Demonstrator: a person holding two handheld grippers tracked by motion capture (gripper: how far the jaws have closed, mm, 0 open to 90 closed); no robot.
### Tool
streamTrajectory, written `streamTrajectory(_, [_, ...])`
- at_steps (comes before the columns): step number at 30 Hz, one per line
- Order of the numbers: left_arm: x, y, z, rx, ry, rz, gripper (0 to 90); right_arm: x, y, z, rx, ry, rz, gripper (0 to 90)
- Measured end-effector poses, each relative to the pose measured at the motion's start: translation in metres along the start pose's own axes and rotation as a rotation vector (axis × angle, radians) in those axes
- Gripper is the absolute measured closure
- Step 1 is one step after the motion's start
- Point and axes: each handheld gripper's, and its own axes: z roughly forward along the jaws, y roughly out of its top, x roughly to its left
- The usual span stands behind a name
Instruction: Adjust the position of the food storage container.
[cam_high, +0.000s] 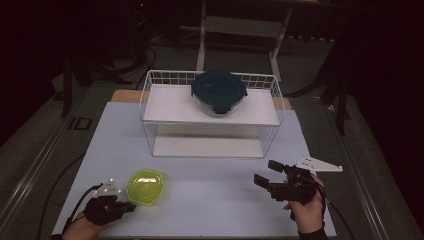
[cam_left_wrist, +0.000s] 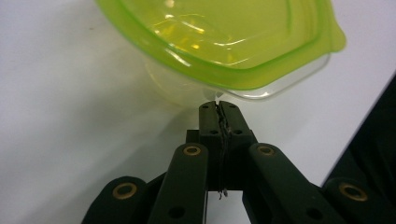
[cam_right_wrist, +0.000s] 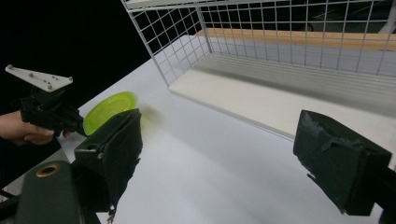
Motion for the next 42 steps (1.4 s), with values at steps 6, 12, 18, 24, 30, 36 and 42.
streamTrajectory(6, [0.008, 0.007, -0.001, -0.037, 0.041, -0.040, 87.9, 0.000, 0.000, 0.001, 0.004, 0.002, 0.000, 15.2])
streamTrajectory(12, [0.015, 0.017, 0.006, -0.042, 0.072, -0.047, 87.9, 0.000, 0.000, 0.000, 0.004, 0.002, 0.001, 15.2])
streamTrajectory(18, [0.022, 0.025, 0.013, -0.064, 0.108, -0.052, 88.0, -0.001, 0.000, 0.002, 0.008, 0.006, 0.005, 15.4])
streamTrajectory(24, [0.025, 0.034, 0.020, -0.091, 0.115, -0.056, 88.0, 0.000, -0.001, 0.003, 0.012, 0.007, 0.001, 15.4])
streamTrajectory(30, [0.029, 0.037, 0.020, -0.086, 0.129, -0.074, 88.0, -0.001, -0.001, 0.001, 0.008, 0.007, 0.007, 15.5])
streamTrajectory(36, [0.028, 0.039, 0.023, -0.077, 0.113, -0.075, 88.1, 0.000, 0.000, 0.002, 0.012, 0.006, 0.001, 15.4])
streamTrajectory(42, [0.029, 0.046, 0.030, -0.093, 0.093, -0.074, 88.1, 0.000, -0.001, 0.003, 0.015, 0.007, 0.002, 15.5])
